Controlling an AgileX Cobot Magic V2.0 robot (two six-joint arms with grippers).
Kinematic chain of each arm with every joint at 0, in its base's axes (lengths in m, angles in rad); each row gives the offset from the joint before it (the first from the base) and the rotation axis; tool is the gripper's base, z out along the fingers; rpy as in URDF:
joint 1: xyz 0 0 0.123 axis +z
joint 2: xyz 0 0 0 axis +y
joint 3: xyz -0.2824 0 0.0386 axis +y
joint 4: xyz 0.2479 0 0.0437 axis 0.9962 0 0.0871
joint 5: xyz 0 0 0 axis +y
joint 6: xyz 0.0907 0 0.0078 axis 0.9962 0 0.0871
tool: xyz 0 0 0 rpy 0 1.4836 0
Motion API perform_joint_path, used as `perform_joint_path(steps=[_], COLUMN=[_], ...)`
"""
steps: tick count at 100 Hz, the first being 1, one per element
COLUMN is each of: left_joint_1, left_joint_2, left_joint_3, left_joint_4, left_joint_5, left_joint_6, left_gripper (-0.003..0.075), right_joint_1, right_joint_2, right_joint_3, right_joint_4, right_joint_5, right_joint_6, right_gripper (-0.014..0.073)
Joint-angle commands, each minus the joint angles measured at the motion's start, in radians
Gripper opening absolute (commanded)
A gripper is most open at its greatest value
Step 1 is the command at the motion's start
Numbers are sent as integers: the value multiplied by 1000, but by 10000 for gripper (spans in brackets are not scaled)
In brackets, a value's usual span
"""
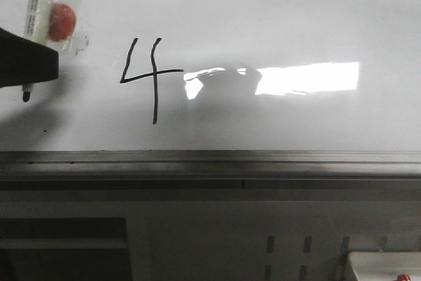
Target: Write number 4 on whiteboard
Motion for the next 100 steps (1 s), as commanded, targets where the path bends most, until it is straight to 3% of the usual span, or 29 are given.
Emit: perform_joint_path(steps=[1,10,50,57,72,77,92,100], left_joint_1=[11,37,62,62,62,62,62,62], left_joint_2=[0,19,36,36,34,34,1,-61], left_joint_3=[-35,-50,-50,-50,-50,-50,-50,-50], left_joint_4=[-93,-139,-132,-114,-113,-118,-123,-117], left_joint_5=[8,74,73,71,67,67,69,70], left_joint_6=[-15,-15,-17,-17,-17,-17,-17,-17], left_gripper=[-20,-20,-8,71,410,480,513,508], right_joint_1=[-8,-8,-8,-8,-8,-8,-9,-9], right_joint_2=[-46,-52,-52,-52,-52,-52,-57,-82], right_joint_3=[-37,-37,-37,-37,-37,-37,-37,-31], right_joint_4=[-2,-2,-2,-2,-2,-2,-5,-14], right_joint_5=[-50,-45,-36,-35,-34,-32,-23,-15], right_joint_6=[-9,-9,-9,-9,-9,-9,-9,-9], right_gripper=[577,561,561,561,561,561,556,458])
